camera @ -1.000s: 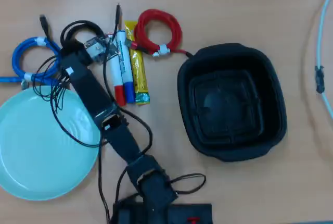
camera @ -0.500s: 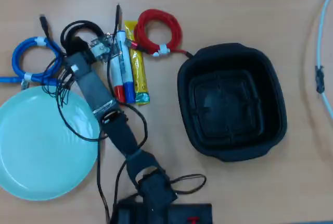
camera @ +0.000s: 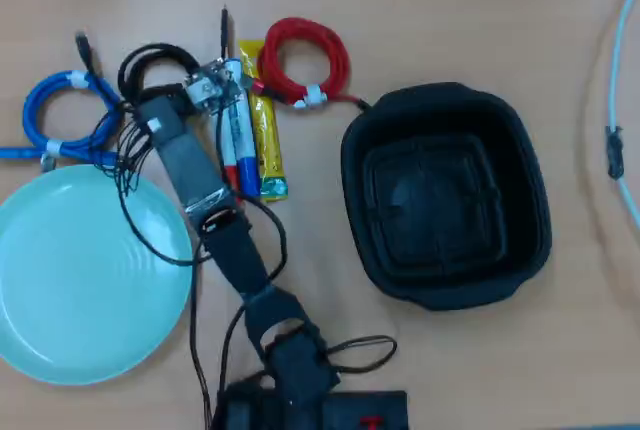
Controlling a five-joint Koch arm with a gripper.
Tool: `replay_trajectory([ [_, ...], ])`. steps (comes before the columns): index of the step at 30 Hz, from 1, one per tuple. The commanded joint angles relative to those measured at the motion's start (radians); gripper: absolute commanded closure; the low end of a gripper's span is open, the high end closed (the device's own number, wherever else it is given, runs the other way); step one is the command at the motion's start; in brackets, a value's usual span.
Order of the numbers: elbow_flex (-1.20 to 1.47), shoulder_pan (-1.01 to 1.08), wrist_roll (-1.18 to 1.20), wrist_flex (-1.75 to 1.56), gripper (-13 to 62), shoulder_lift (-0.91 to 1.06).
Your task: Put a black charging cable in a black bowl and put a red charging cable in a green bowl
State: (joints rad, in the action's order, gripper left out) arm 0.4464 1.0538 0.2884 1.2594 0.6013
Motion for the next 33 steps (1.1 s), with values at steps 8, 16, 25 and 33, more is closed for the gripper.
replay_trajectory([
  [8, -0.094, 0.011, -0.071, -0.011, 56.5, 0.0],
  [16, -0.095, -0.046, -0.141, 0.161, 56.4, 0.075],
  [25, -0.095, -0.126, -0.23, 0.215, 56.4, 0.396],
  [33, -0.092, -0.167, -0.252, 0.268, 56.4, 0.54],
])
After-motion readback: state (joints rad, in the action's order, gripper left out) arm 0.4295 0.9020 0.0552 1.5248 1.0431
